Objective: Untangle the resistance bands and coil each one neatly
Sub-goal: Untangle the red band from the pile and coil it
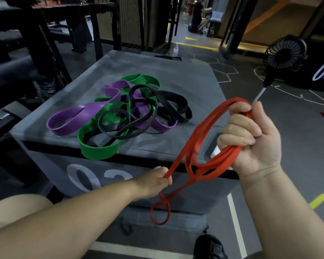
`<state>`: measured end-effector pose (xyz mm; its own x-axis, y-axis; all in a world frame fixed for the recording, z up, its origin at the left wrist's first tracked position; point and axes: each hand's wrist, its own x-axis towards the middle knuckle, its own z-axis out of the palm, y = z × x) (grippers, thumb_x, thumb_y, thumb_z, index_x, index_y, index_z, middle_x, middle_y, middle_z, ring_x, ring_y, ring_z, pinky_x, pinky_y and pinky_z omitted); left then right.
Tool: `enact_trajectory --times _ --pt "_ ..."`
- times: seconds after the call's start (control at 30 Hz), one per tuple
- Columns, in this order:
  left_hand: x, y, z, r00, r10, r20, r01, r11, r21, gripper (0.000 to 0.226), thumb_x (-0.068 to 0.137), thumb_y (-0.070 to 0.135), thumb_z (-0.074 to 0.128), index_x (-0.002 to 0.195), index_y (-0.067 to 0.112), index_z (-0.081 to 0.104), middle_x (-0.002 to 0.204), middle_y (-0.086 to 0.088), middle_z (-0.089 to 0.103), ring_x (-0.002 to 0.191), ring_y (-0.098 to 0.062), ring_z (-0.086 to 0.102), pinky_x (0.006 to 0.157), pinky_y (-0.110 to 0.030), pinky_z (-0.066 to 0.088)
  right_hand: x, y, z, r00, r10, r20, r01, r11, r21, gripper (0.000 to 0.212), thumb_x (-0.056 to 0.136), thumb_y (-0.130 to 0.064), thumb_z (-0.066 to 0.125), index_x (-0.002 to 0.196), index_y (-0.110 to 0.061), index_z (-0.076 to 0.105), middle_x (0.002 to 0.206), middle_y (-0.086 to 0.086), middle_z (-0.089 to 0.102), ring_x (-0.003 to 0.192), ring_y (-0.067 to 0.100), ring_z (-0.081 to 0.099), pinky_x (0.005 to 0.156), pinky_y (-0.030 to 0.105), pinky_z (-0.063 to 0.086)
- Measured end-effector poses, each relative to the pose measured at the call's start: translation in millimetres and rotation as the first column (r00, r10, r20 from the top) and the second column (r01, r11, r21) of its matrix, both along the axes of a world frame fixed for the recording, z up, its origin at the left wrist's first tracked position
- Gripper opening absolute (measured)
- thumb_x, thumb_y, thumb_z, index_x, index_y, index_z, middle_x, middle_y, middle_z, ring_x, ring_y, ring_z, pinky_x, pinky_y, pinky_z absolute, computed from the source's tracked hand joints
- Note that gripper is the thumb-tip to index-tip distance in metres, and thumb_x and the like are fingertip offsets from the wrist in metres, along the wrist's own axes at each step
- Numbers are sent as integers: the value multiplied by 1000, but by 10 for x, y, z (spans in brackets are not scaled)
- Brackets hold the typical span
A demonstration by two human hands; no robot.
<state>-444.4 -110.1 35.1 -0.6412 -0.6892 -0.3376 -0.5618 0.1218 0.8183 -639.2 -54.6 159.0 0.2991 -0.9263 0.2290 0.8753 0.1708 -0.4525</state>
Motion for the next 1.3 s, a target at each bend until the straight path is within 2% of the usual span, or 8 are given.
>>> enact_trajectory --times 0.17,0.33,0.47,0.67,0.83,0.97,1.17,1.3 --pt "-14 2 -63 991 67 -113 -43 979 199 16 99 18 43 103 18 59 93 0 56 89 -11 56 89 -29 49 -49 11 32 991 -112 67 108 992 61 20 99 -27 52 95 -7 51 56 0 40 50 9 34 60 22 38" --pt "-46 18 -166 984 124 -126 -78 944 320 14 102 13 39 96 16 52 89 0 63 79 -11 61 78 -28 49 -87 -1 -31 976 -173 136 158 981 114 13 93 -22 61 95 -11 54 61 -2 48 51 12 46 66 21 43" --pt "-51 45 -166 976 156 -150 -86 916 391 14 103 17 40 96 14 53 87 -1 70 74 -12 63 75 -28 50 -40 -4 -53 942 -332 55 321 935 151 4 95 -21 54 95 -17 54 64 -7 44 53 8 46 68 24 49" --pt "-39 52 -92 990 106 -95 -62 923 380 21 101 24 46 87 21 62 90 8 68 90 -8 59 92 -37 46 25 -10 -26 846 -525 -91 533 832 155 16 101 -40 44 95 -28 53 62 -9 39 53 7 43 79 39 53" --pt "-56 87 -28 976 150 -159 -56 874 482 22 103 19 40 86 16 55 69 3 43 57 -8 41 65 -29 47 116 -59 -47 776 -591 -219 623 774 118 25 98 -35 51 122 -37 50 67 -6 39 51 7 35 65 28 47" --pt "-62 98 39 977 131 -166 -70 941 332 15 95 25 56 101 18 43 80 1 43 62 -8 38 50 -20 35 164 -94 -135 696 -634 -337 673 739 0 58 94 -13 52 138 -48 35 69 -4 42 54 8 37 64 25 44" --pt "-34 66 123 990 13 -142 9 988 157 10 95 20 56 90 20 48 78 -3 50 59 -10 47 58 -24 41 154 -197 -311 581 -673 -458 757 653 2 51 103 -13 40 141 -47 31 66 -4 42 55 9 38 62 26 41" --pt "-30 47 124 977 51 -205 -32 995 95 6 90 22 64 89 27 61 87 2 63 79 -8 57 77 -24 45 147 -223 -371 586 -648 -486 749 662 19 46 104 -17 40 138 -47 35 64 -4 42 54 9 37 59 26 41"
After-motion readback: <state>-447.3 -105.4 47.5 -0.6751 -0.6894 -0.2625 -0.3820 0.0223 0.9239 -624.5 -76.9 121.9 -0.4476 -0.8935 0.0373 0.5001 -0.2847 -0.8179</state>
